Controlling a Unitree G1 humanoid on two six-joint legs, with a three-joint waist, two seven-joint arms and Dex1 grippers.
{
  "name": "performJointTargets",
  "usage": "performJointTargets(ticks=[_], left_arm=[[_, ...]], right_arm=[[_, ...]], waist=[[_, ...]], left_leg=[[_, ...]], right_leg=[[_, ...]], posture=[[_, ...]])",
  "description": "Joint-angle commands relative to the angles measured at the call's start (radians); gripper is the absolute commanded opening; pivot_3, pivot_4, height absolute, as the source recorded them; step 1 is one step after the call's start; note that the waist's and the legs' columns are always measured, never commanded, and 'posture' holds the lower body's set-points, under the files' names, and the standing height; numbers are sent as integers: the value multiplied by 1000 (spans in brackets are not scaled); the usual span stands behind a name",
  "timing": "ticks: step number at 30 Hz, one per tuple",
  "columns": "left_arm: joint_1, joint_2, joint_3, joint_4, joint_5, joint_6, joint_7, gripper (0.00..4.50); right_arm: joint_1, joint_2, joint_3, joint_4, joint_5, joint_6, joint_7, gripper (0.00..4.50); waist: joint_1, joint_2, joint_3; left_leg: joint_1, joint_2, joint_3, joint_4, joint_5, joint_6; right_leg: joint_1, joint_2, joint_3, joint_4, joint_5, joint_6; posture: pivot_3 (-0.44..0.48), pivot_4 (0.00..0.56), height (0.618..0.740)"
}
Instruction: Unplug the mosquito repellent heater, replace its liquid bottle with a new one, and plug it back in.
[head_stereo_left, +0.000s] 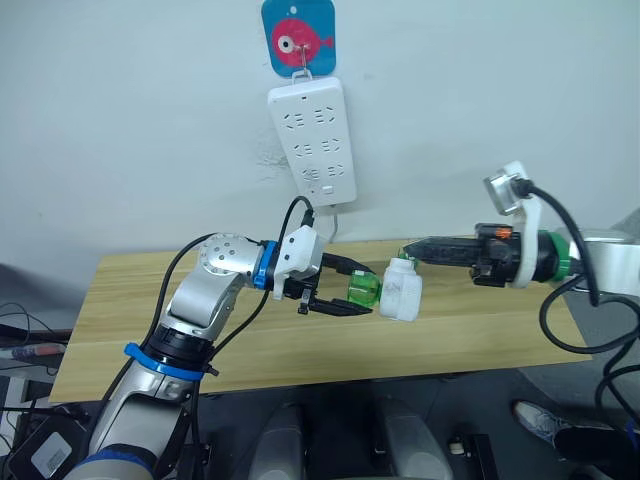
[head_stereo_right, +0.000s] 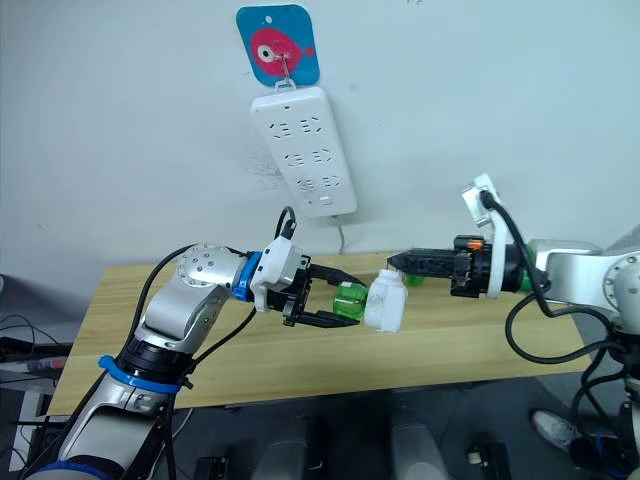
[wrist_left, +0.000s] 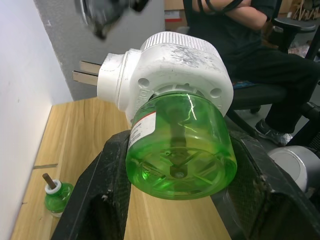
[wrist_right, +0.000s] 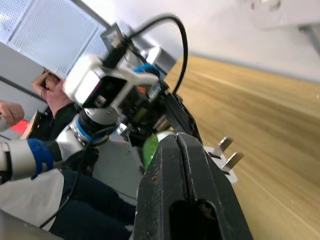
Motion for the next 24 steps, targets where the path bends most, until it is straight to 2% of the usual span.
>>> performJointTargets(ticks=[1, 24], left_arm=[[-9, -12, 10, -54, -33, 3, 2, 2278], [-4, -35, 16, -83, -43, 10, 5, 2278]], right_arm=[[-15, 14, -2, 0, -46, 28, 43, 0], [16, 103, -36, 45, -117, 118, 46, 0]], waist=[[0, 0, 0], [0, 0, 0]], left_leg=[[0, 0, 0, 0, 0, 0], [0, 0, 0, 0, 0, 0]], right_leg=[[0, 0, 0, 0, 0, 0], [0, 0, 0, 0, 0, 0]], posture=[[-201, 215, 740], [-194, 207, 740]])
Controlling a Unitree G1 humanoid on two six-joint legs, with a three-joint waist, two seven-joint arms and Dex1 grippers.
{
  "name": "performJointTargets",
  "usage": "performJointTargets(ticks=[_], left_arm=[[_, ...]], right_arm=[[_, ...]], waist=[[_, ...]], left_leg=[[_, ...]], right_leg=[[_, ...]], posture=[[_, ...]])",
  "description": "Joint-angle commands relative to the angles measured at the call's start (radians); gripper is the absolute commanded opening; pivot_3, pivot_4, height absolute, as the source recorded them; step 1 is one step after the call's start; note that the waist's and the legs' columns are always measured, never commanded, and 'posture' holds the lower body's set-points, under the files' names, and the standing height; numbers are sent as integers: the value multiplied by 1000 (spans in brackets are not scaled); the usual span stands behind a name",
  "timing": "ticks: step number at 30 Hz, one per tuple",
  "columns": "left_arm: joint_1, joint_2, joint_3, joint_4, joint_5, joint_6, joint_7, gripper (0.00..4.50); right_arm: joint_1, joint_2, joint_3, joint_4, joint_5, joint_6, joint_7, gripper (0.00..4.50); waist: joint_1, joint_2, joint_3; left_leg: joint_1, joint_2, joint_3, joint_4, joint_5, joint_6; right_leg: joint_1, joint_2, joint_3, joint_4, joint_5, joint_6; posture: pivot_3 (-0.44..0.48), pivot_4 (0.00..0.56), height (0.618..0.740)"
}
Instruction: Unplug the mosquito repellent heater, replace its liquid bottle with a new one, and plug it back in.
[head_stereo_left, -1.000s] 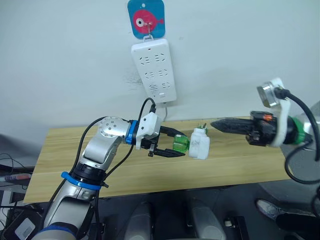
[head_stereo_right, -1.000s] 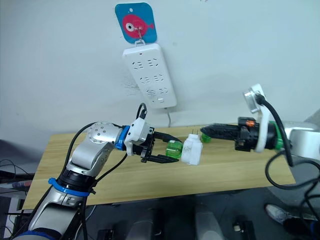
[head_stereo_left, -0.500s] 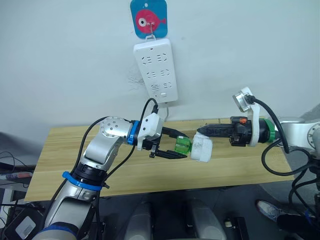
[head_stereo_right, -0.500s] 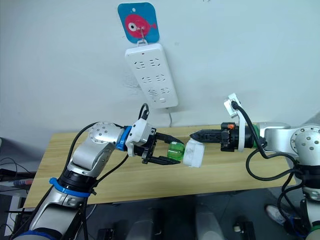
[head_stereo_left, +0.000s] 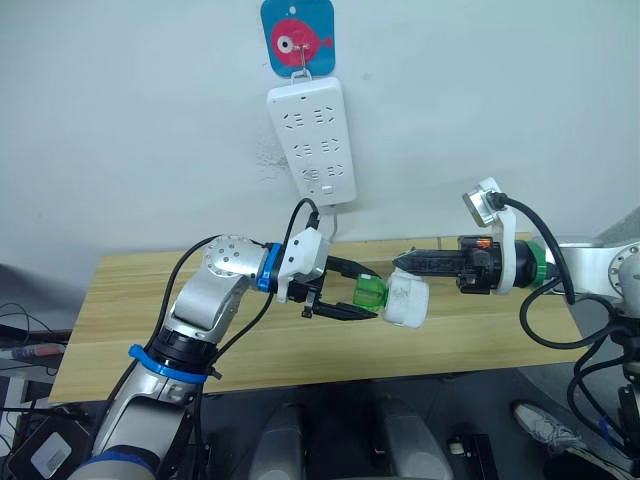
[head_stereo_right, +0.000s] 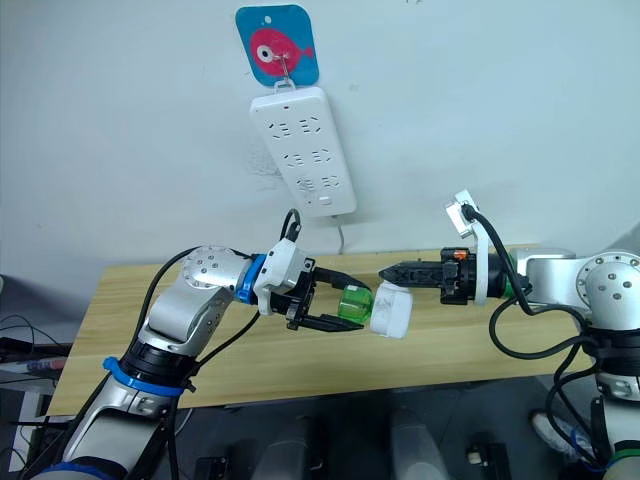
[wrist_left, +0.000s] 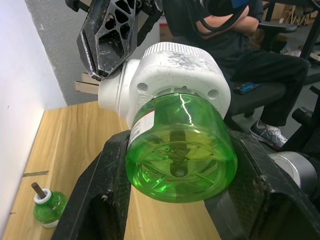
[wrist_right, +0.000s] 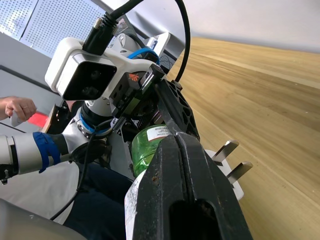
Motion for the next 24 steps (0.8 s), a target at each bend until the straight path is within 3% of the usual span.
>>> performJointTargets(ticks=[1, 24], left_arm=[[-12, -14, 19, -70, -42, -20, 3, 2278], [-3, -21, 17, -74, -37, -40, 5, 2278]], right_arm=[[23, 7, -4, -8, -25, 22, -11, 0], [44, 51, 1, -10, -104, 60, -1, 0]], waist=[[0, 0, 0], [0, 0, 0]], left_leg=[[0, 0, 0, 0, 0, 0], [0, 0, 0, 0, 0, 0]], right_leg=[[0, 0, 0, 0, 0, 0], [0, 0, 0, 0, 0, 0]], posture=[[-194, 207, 740], [-188, 203, 740]])
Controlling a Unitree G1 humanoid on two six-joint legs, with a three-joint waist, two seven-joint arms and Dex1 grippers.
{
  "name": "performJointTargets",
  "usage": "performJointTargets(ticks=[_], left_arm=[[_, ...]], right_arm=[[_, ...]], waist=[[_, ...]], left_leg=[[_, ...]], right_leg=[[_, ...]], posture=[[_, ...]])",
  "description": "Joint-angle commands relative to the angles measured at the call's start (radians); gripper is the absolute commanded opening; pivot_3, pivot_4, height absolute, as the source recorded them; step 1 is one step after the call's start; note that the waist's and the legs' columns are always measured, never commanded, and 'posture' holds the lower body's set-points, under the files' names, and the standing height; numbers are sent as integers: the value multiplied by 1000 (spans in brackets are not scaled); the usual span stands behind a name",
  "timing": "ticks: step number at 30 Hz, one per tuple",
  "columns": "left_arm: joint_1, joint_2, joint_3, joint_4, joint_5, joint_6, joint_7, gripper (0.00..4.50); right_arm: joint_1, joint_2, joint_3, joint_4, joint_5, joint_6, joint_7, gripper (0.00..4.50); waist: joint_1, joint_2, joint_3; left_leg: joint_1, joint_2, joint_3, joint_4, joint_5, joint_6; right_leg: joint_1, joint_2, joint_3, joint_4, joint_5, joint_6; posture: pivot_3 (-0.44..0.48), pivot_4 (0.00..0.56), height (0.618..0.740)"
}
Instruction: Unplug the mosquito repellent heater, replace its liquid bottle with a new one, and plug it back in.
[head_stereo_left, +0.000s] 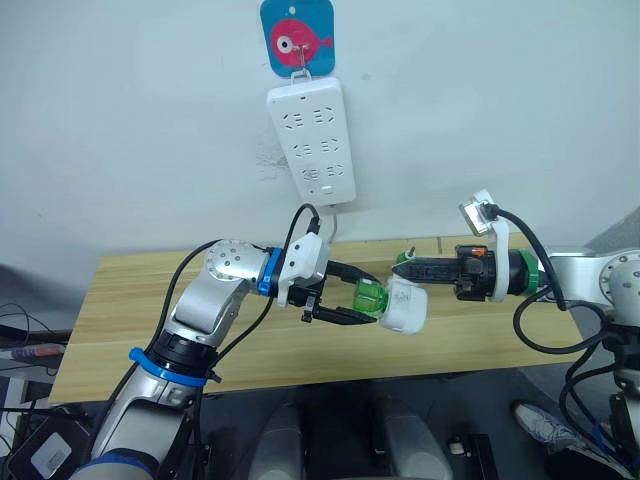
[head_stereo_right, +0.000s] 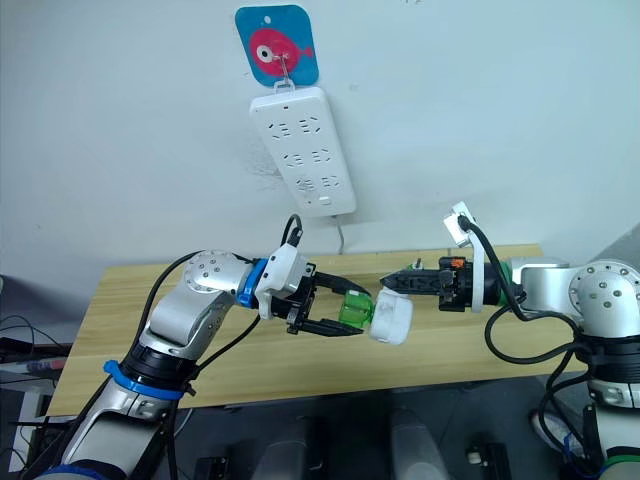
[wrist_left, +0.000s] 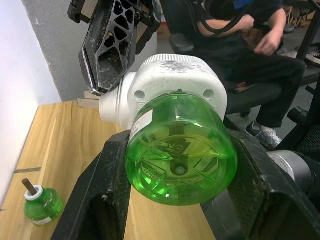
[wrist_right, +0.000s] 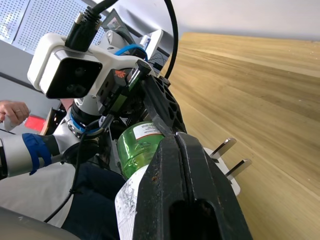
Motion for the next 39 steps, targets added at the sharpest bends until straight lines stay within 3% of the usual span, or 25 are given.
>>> performJointTargets(ticks=[1, 8, 10, 14, 17, 22, 26, 31, 39], left_arm=[[-24, -18, 26, -73, -38, -38, 6, 2278], [2, -14, 57, 23, 11, -91, 63, 2278], [11, -36, 85, 56, 19, -113, 125, 2278], [31, -87, 124, 75, 18, -126, 232, 2278], [47, -143, 151, 79, 25, -148, 328, 2278], [89, -223, 150, 32, 4, -102, 437, 2278], [87, -254, 149, 51, 15, -115, 473, 2278], [74, -289, 132, 87, 25, -148, 482, 2278], [58, -327, 128, 103, 7, -108, 505, 2278]], right_arm=[[10, 6, 15, -7, -30, 32, -5, 0], [2, -36, -124, -51, 26, -33, 25, 0], [26, -55, -186, -73, 20, -62, -22, 371], [122, -44, -288, -134, 58, -127, -164, 1673], [270, -19, -368, -231, 125, -190, -298, 2772], [549, 155, -380, -458, 191, -389, -563, 4414], [638, 313, -293, -577, 144, -532, -711, 4500], [606, 462, -173, -586, 76, -655, -845, 4500], [488, 491, -87, -552, 75, -719, -826, 4500]], waist=[[0, 0, 0], [1, 0, 0], [2, 0, 0], [3, 0, 0], [3, 0, 0], [0, 0, -1], [-15, 1, -1], [-27, 2, -3], [-28, 2, -3]], left_leg=[[0, 0, 0, 0, 0, 0], [0, 0, 0, 0, 0, 0], [0, 0, 0, 0, 0, 0], [0, 0, 0, 0, 0, 0], [-1, 0, 0, 0, 0, 0], [-1, 0, 0, 0, 0, 0], [1, 0, 1, 0, 0, 0], [1, -1, 3, 0, 0, 0], [1, -1, 2, -1, 0, 0]], right_leg=[[0, 0, 0, 0, 0, 0], [0, 0, 0, 0, 0, 0], [0, 0, 0, 0, 0, 0], [0, 0, 0, 0, 0, 0], [0, 0, 0, -1, 0, 0], [0, 0, 1, 1, 0, 1], [0, 1, 3, 1, 0, 1], [0, 1, 5, 1, 1, 3], [0, 1, 6, 0, 1, 3]], posture=[[-188, 203, 740], [-188, 204, 740], [-197, 204, 740], [-214, 206, 740], [-221, 207, 740], [-241, 212, 740], [-254, 213, 740], [-265, 210, 740], [-262, 204, 740]])
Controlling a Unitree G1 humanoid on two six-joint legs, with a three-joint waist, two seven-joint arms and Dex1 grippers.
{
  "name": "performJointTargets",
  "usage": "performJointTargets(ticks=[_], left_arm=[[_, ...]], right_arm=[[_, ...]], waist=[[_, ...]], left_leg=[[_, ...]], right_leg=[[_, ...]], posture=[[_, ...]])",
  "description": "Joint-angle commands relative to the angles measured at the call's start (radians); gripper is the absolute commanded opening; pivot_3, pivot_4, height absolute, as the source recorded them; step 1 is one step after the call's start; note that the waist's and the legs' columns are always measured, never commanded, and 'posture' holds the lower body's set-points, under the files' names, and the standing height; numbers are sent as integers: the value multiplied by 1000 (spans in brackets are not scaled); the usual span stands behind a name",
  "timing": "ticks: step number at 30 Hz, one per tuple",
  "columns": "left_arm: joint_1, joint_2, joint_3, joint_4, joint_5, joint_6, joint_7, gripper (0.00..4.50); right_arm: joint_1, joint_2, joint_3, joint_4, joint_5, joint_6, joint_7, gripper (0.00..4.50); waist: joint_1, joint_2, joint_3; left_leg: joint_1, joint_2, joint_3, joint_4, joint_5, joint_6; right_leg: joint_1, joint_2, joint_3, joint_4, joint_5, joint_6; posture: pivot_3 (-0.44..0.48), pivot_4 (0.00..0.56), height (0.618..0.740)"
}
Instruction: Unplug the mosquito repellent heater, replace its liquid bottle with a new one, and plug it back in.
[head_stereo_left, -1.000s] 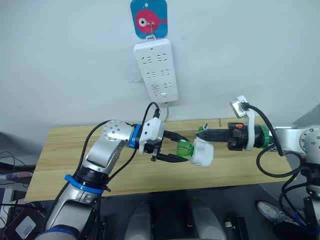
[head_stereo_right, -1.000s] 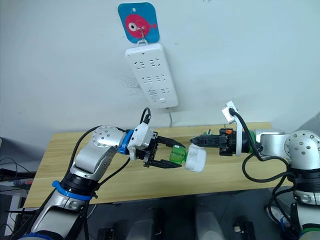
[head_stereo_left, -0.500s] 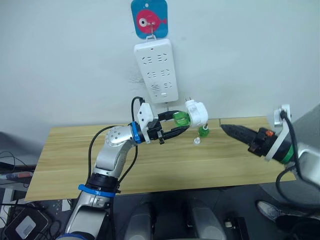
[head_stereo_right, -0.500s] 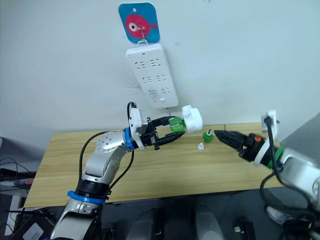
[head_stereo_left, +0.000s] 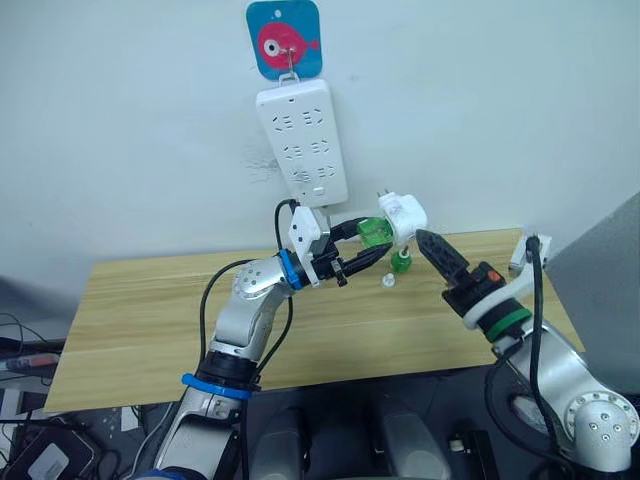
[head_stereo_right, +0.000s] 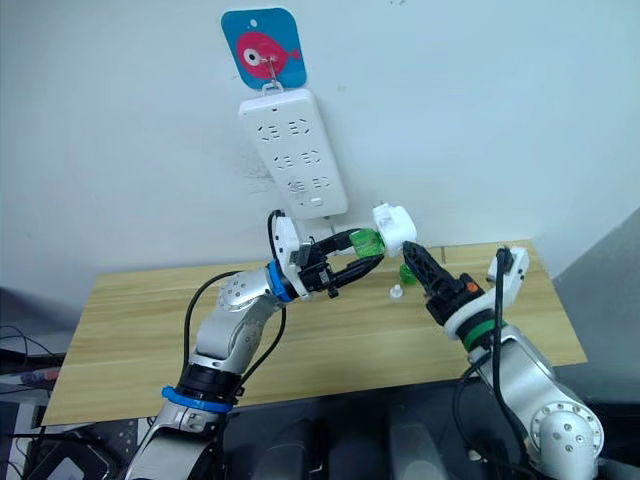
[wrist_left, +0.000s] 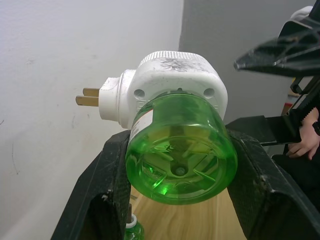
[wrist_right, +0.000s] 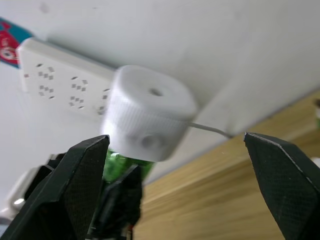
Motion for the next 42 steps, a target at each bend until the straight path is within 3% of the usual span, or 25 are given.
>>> performJointTargets(ticks=[1, 14, 37, 40, 42], left_arm=[[-19, -18, -1, -28, -22, 16, 15, 2278], [-4, -30, -16, -115, -87, 111, -7, 2278], [21, -35, -24, -141, -70, 76, 61, 2278], [22, -33, -26, -142, -68, 72, 57, 2278], [23, -32, -27, -143, -67, 70, 56, 2278]], right_arm=[[-34, -7, 18, -2, 11, -28, 28, 4500], [-136, 20, 74, 93, -2, -43, 76, 4500], [-157, 146, 79, 114, -7, -116, 42, 4500], [-161, 159, 75, 118, 3, -124, 39, 3945], [-164, 164, 74, 119, 11, -126, 39, 3284]], waist=[[-1, 0, 0], [0, 0, 0], [-2, 2, -12], [-2, 2, -13], [-2, 2, -13]], left_leg=[[0, 0, 0, 0, 0, 0], [0, 0, 0, 0, 0, 0], [0, 0, 0, 0, 0, 0], [0, 0, 0, 0, 0, 0], [0, 0, 0, 0, 0, 0]], right_leg=[[0, 0, 0, 0, 0, 0], [0, 0, 1, 0, 0, 0], [0, 0, 1, 0, 0, 0], [0, 0, 1, 0, 0, 0], [0, 0, 1, 0, 0, 0]], posture=[[-261, 203, 740], [-257, 194, 740], [-246, 186, 740], [-245, 187, 740], [-243, 188, 740]])
